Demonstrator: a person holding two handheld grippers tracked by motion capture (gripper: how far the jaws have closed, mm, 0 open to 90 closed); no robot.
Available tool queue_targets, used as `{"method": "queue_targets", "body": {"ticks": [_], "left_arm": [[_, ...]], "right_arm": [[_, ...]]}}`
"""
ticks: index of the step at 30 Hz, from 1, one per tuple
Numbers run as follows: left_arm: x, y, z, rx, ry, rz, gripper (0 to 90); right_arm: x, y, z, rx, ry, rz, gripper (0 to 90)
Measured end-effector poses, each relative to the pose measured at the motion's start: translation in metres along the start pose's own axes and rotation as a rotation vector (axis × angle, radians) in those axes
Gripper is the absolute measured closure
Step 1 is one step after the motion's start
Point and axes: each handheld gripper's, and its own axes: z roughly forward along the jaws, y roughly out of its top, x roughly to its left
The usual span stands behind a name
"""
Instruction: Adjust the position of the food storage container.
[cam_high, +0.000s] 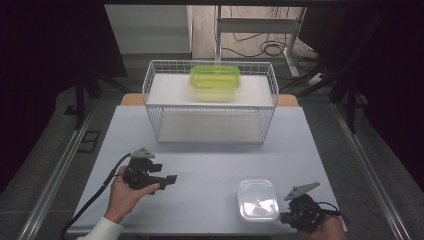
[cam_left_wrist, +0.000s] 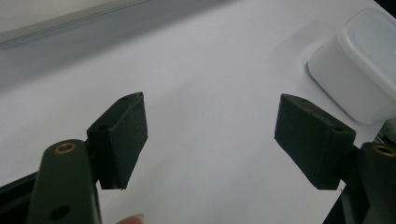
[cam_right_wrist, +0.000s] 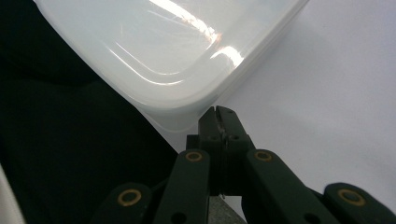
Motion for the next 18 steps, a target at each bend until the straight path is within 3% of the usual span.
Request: {"method": "queue_targets", "body": {"ticks": [7, 15, 18], "left_arm": [[0.000, 0.000, -0.001, -0.002, 0.001, -0.001, 24.9], [0.000, 0.000, -0.004, -0.008, 0.002, -0.002, 24.8], [0.000, 0.000, -0.003, -0.008, 0.002, -0.003, 24.9]], "right_arm": [[0.006, 0.010, 0.005, -0.012, 0.027, -0.010, 89.3], [0.013, 0.020, 0.011, -0.027, 0.024, -0.017, 89.3], [0.017, 0.027, 0.017, -0.026, 0.052, -0.016, 89.3]]}}
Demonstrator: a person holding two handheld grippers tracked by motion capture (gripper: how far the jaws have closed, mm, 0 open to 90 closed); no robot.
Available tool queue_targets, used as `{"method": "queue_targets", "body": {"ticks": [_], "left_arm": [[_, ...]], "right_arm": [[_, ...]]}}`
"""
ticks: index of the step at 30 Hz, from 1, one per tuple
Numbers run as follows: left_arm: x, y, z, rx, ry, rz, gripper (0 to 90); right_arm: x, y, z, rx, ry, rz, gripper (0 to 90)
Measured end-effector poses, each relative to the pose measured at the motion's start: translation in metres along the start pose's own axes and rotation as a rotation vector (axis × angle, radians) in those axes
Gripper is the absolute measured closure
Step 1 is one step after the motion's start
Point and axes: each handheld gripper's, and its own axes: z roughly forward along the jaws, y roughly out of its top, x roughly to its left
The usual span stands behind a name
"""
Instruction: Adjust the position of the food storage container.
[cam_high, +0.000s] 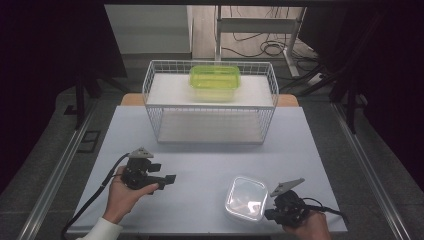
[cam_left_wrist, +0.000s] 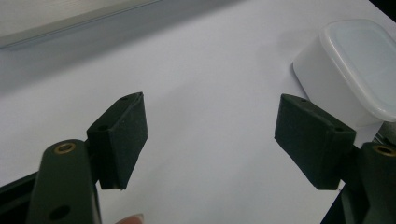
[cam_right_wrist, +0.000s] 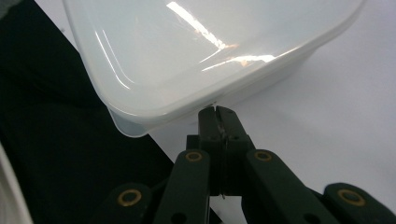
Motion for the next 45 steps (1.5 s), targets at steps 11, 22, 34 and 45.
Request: {"method": "queue_targets", "body": {"ticks": [11, 22, 34, 45], "left_arm": [[0.001, -0.001, 0.000, 0.002, 0.000, -0.004, 24.8], [0.004, -0.002, -0.001, 0.005, -0.001, -0.011, 24.8], [0.006, -0.003, 0.000, 0.003, 0.002, -0.018, 24.7], [0.007, -0.003, 0.000, 0.005, 0.005, -0.018, 24.6]], "right_arm": [[0.013, 0.028, 0.016, -0.017, 0.030, -0.039, 89.4], [0.018, 0.046, 0.031, -0.016, 0.037, -0.059, 89.4], [0.019, 0.061, 0.045, -0.039, 0.075, -0.041, 89.4], [0.021, 0.089, 0.062, -0.065, 0.068, -0.061, 89.4]]}}
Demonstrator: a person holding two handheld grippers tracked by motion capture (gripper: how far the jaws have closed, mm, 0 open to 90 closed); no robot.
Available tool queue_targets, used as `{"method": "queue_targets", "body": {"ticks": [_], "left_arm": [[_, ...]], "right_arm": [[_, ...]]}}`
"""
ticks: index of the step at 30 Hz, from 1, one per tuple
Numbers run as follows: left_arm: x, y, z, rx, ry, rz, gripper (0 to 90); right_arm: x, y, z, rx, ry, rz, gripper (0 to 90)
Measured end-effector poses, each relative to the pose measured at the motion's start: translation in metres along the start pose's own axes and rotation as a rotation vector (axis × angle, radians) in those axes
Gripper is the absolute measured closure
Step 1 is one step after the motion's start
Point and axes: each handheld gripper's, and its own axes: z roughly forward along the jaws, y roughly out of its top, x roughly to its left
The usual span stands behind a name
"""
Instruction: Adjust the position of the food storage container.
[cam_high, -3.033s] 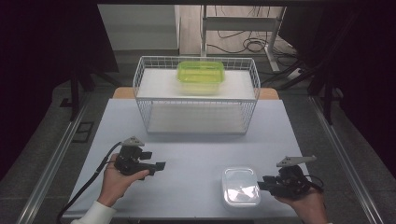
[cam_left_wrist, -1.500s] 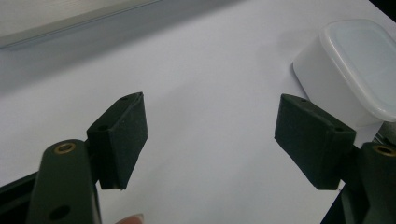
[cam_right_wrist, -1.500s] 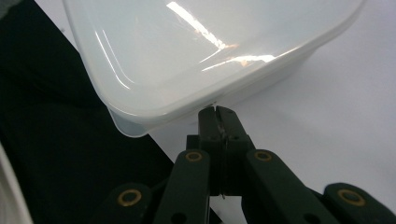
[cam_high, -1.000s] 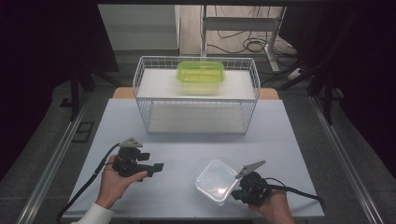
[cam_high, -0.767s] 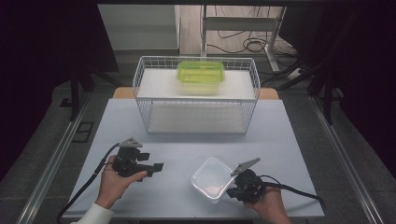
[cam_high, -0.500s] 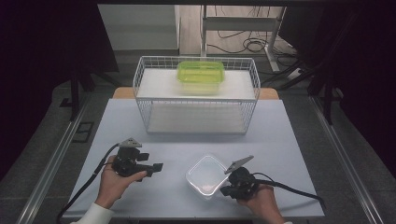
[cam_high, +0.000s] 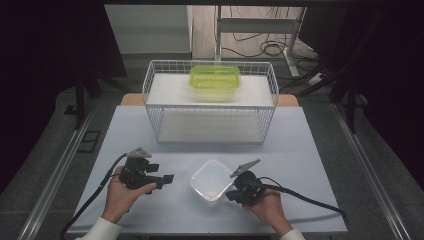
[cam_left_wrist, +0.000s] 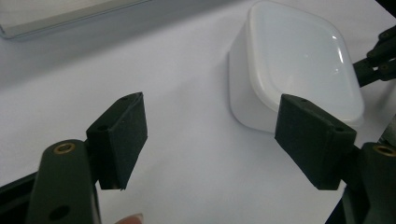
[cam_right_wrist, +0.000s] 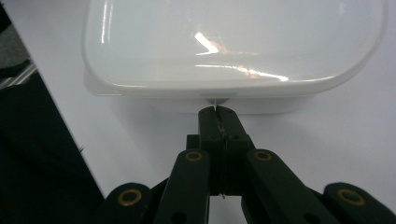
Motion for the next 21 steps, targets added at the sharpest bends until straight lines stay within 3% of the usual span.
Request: {"method": "queue_targets", "body": {"ticks": [12, 19, 21], "left_arm": [[0.001, 0.000, -0.001, -0.003, -0.001, -0.003, 24.7], [0.000, 0.000, 0.001, -0.001, -0.001, -0.004, 24.7], [0.001, 0.000, 0.000, -0.004, 0.001, -0.001, 24.7]], "right_arm": [[-0.011, 0.011, 0.013, -0.036, 0.010, 0.039, 89.4], [-0.005, 0.018, 0.016, -0.037, 0.000, 0.002, 89.4], [-0.005, 0.019, 0.018, -0.035, 0.001, 0.011, 89.4]]}}
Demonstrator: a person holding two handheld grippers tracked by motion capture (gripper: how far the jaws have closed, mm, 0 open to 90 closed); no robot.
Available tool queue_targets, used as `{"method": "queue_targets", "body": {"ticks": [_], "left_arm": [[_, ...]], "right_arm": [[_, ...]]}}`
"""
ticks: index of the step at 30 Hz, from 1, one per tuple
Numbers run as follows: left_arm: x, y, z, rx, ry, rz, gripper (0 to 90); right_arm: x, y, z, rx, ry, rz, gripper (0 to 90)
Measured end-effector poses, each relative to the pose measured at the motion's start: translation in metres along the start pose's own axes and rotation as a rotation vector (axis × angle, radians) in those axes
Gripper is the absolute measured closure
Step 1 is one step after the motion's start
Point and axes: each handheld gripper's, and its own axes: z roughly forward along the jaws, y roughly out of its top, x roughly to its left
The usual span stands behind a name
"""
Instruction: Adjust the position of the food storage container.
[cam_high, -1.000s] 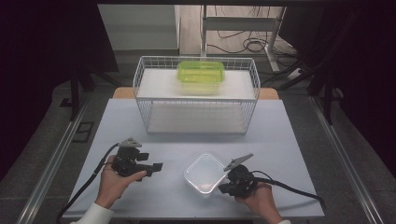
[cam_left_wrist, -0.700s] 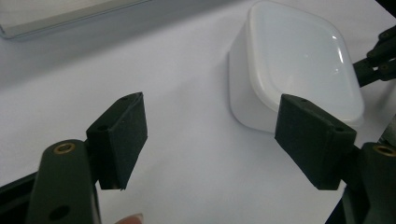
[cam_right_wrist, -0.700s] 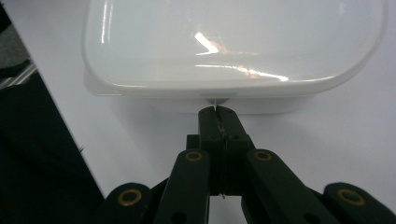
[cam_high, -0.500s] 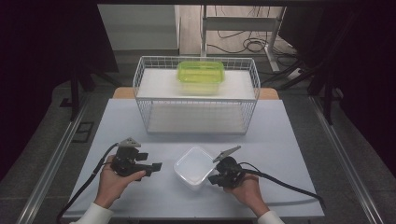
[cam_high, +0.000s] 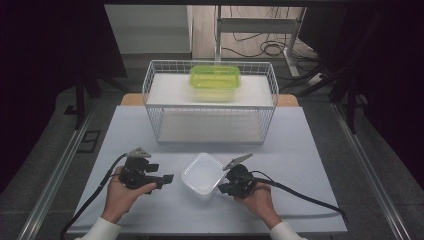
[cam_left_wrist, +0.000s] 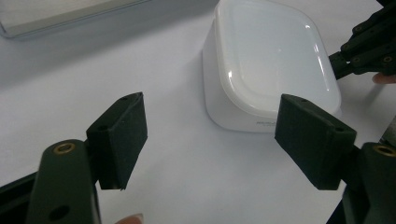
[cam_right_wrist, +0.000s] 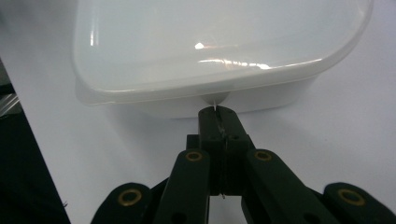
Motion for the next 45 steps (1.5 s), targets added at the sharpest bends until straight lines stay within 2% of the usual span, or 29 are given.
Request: {"method": "queue_targets", "body": {"ticks": [8, 11, 12, 13, 14, 15, 17, 18, 21, 23, 30, 34, 45], "left_arm": [[0.001, 0.000, -0.003, -0.005, 0.005, 0.001, 24.6], [0.002, 0.000, -0.004, -0.011, 0.006, -0.001, 24.7], [0.003, 0.000, -0.004, -0.010, 0.005, -0.004, 24.7], [0.003, 0.000, -0.004, -0.010, 0.005, -0.004, 24.7], [0.003, 0.000, -0.004, -0.007, 0.005, -0.004, 24.7], [0.004, 0.000, -0.004, -0.006, 0.004, -0.005, 24.7], [0.004, 0.000, -0.004, -0.007, 0.003, -0.006, 24.7], [0.003, 0.000, -0.004, -0.008, 0.004, -0.006, 24.7], [0.004, 0.000, -0.004, -0.011, 0.005, -0.006, 24.7], [0.004, 0.000, -0.005, -0.011, 0.004, -0.009, 24.7], [0.006, -0.001, -0.005, -0.014, 0.007, -0.014, 24.7], [0.007, -0.001, -0.007, -0.016, 0.011, -0.015, 24.7], [0.015, -0.003, -0.012, -0.028, 0.016, -0.035, 24.7]], "right_arm": [[0.004, -0.001, -0.006, -0.014, 0.005, -0.012, 89.4], [0.010, -0.004, -0.011, -0.016, 0.030, -0.035, 89.4], [0.016, -0.006, -0.013, -0.010, 0.051, -0.053, 89.4], [0.016, -0.006, -0.013, -0.010, 0.051, -0.053, 89.4], [0.021, -0.006, -0.013, 0.001, 0.045, -0.084, 89.4], [0.035, -0.004, -0.012, 0.009, 0.068, -0.119, 89.4], [0.039, -0.003, -0.010, 0.014, 0.067, -0.136, 89.4], [0.048, 0.000, -0.006, 0.030, 0.065, -0.168, 89.4], [0.052, 0.002, -0.002, 0.035, 0.058, -0.186, 89.4], [0.051, 0.003, 0.001, 0.040, 0.050, -0.179, 89.4], [0.054, 0.010, 0.008, 0.030, 0.040, -0.199, 89.4], [0.054, 0.013, 0.015, 0.012, 0.052, -0.174, 89.5], [0.056, 0.031, 0.033, -0.038, 0.024, -0.116, 89.5]]}}
